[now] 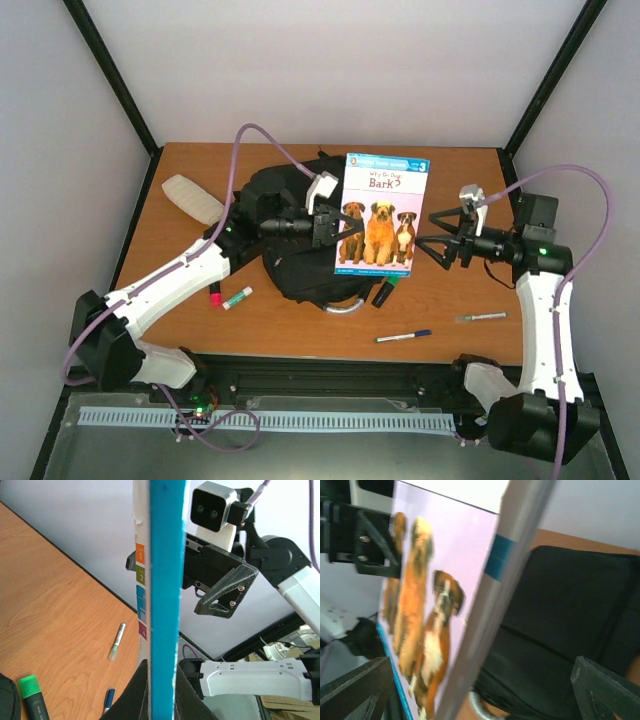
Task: Pack the student bag
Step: Pick up the book from the center of the board.
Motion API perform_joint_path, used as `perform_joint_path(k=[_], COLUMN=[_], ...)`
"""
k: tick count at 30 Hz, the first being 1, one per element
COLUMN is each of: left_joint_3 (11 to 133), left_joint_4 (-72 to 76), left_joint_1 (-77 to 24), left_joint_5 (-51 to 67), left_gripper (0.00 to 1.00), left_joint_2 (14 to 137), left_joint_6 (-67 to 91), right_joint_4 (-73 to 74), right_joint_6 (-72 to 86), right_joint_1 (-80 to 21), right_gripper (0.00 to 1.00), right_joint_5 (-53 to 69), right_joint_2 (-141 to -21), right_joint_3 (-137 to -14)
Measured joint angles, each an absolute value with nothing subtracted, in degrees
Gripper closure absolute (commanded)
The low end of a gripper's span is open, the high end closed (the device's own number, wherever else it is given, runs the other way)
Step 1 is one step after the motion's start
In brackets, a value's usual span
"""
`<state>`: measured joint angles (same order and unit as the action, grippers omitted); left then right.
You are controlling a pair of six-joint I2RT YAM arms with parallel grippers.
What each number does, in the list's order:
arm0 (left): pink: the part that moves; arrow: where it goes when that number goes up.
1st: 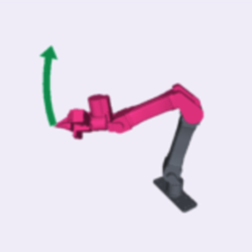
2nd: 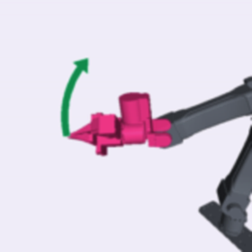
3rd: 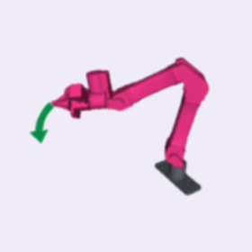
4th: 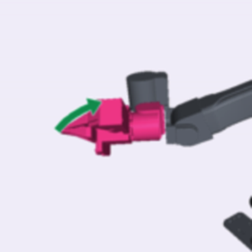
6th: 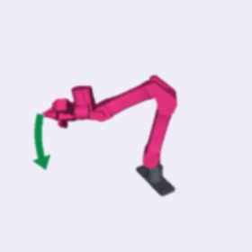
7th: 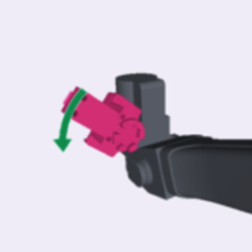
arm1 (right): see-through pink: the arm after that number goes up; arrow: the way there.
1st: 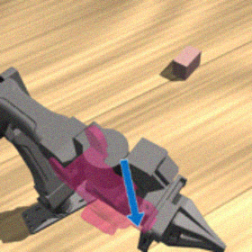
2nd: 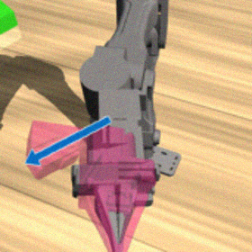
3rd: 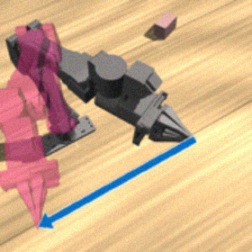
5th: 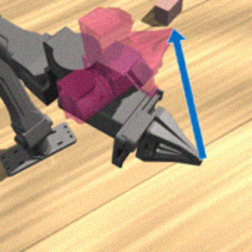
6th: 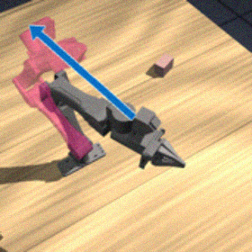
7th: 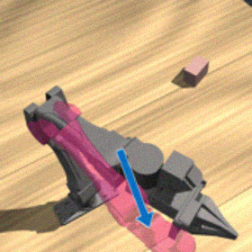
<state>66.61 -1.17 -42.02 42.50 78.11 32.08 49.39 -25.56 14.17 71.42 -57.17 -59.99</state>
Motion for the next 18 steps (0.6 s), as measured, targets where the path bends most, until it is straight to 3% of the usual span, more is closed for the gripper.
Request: perform_joint_path(k=[10, 18], left_joint_3=[64.4, 64.4], left_joint_4=[7.3, 5.7], left_joint_1=[-41.4, -41.3], left_joint_5=[50.7, 46.9], left_gripper=[0.99, 0.99], left_joint_2=[78.5, 78.5], left_joint_6=[35.6, 35.1], right_joint_4=[49.5, 51.5], right_joint_6=[-23.9, -23.5], right_joint_1=[4.4, 3.6], right_gripper=[0.01, 0.14], right_joint_5=[78.1, 85.3], right_joint_2=[-65.1, -64.5], right_joint_3=[-64.8, -64.6])
